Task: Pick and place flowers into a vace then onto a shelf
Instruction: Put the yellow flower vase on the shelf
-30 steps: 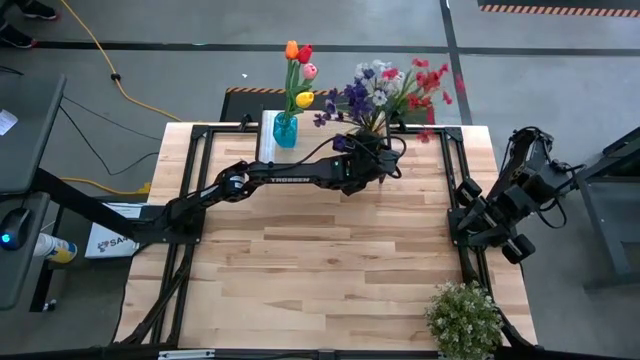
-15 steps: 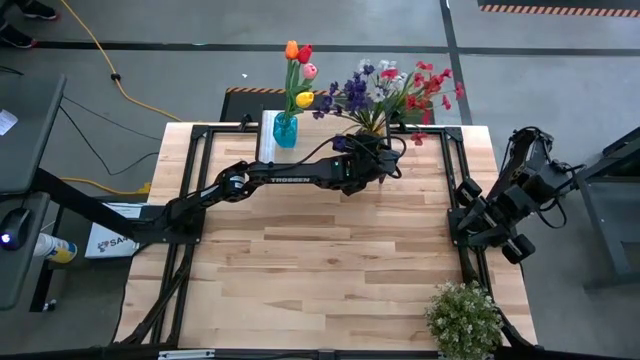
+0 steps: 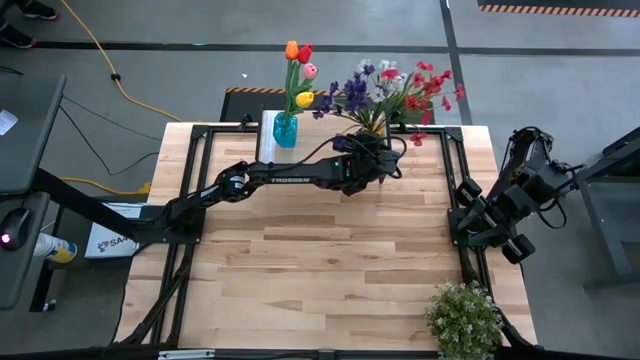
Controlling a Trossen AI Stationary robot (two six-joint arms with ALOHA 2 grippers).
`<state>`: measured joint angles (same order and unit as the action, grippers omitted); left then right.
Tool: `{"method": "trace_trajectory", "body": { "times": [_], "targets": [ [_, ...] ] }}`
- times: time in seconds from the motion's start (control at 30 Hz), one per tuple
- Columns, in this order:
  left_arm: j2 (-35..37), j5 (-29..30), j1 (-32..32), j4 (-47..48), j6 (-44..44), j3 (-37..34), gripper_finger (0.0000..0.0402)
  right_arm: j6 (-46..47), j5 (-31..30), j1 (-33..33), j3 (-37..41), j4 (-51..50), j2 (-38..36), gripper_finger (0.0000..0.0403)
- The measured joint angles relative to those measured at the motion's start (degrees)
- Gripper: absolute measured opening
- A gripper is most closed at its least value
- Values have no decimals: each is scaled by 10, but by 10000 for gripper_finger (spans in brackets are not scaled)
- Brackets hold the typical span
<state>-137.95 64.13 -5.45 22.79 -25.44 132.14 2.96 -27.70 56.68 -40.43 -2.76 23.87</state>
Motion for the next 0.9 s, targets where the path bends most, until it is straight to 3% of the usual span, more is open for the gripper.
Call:
{"method": "trace_trajectory", "body": {
  "times": [0.6, 0.9],
  "targets": [
    [0, 10, 4, -3, 12, 0, 319, 0, 0, 0, 0, 0, 0, 130],
    [-1, 19, 4, -23, 16, -1, 375, 0, 0, 0, 0, 0, 0, 130]
  ]
}}
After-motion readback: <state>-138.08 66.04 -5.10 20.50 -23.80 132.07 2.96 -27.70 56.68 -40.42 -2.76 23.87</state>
